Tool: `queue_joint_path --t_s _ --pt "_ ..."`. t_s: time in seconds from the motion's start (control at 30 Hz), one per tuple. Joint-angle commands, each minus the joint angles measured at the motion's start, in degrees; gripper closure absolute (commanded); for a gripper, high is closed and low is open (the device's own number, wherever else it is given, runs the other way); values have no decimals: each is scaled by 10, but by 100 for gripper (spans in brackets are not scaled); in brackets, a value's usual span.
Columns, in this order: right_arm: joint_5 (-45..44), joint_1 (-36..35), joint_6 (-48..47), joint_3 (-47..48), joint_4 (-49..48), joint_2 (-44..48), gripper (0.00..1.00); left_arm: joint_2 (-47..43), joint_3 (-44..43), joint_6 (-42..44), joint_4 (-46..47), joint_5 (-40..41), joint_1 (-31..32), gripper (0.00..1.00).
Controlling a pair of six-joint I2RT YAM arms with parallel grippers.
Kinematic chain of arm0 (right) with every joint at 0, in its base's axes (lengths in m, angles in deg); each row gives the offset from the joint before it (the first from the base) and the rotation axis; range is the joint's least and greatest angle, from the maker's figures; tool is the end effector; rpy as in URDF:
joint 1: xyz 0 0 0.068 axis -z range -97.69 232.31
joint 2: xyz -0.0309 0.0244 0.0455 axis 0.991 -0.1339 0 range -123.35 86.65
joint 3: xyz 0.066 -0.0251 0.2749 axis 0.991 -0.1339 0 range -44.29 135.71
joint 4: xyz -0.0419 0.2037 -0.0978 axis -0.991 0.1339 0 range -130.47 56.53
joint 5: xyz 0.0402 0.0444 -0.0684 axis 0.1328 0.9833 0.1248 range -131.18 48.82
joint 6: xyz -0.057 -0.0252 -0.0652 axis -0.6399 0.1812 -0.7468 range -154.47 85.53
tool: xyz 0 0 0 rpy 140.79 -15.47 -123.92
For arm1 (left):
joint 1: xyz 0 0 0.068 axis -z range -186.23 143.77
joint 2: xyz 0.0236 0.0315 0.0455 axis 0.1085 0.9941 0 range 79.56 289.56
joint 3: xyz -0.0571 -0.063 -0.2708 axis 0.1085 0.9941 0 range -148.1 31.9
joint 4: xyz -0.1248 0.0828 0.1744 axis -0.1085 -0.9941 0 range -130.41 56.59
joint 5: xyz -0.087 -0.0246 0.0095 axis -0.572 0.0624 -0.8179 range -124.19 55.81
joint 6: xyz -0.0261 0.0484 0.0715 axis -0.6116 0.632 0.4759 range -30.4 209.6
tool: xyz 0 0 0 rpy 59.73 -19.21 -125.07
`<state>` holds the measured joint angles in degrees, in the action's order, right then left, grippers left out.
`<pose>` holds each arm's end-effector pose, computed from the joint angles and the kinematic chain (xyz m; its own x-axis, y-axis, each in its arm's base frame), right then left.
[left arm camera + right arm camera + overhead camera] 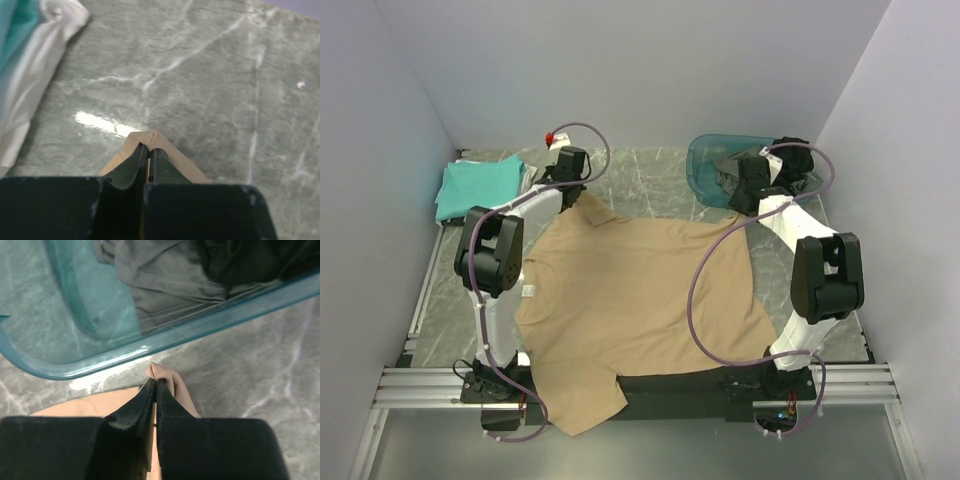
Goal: Fold and stack the t-shirts
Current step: Flatten the tshirt out
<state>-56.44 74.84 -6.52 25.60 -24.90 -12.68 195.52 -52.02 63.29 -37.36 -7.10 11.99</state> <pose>0.3847 0.0291 0.2264 -0.5917 0.3783 -0.7118 0.3808 0.9095 0.1668 0.4571 -0.1119 0.2143 -0.4686 -0.2612 -0.8439 -0.3117 0.9427 -0.1187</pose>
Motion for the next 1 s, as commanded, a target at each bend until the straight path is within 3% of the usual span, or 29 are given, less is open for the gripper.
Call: queue_joint_path --t_s 0.0,0.13,0.17,0.23,0.27,0.3,0.43,0.47,0.53,0.8,0.97 --pt "29 3 19 23 14 -15 93 -35 -25 -21 3 43 -20 99" --pt "77 3 12 4 -13 -9 79 -16 -50 -18 -22 57 -36 99" --pt "86 3 9 3 -19 -8 63 -12 -66 -23 -29 60 -43 99" --pt "111 3 -3 1 -23 1 45 5 -85 -29 -62 61 -50 96" --pt "116 3 -3 -1 -18 5 22 9 -105 -41 -74 62 -57 96" --pt "120 3 -7 -5 -17 11 16 13 -110 -46 -83 60 -60 94" --pt "128 4 -7 -55 -10 68 14 -3 -101 -54 -85 39 -68 44" --pt "128 3 -5 -67 -7 78 13 -9 -90 -53 -79 32 -68 18" --pt "129 4 -3 -98 -2 105 13 -28 -78 -57 -75 7 -68 1" --pt "162 5 -10 -130 1 114 11 -123 -1 -103 -102 -78 -57 1" --pt "159 5 -12 -174 -11 136 11 -235 174 -132 -70 -87 -19 1"
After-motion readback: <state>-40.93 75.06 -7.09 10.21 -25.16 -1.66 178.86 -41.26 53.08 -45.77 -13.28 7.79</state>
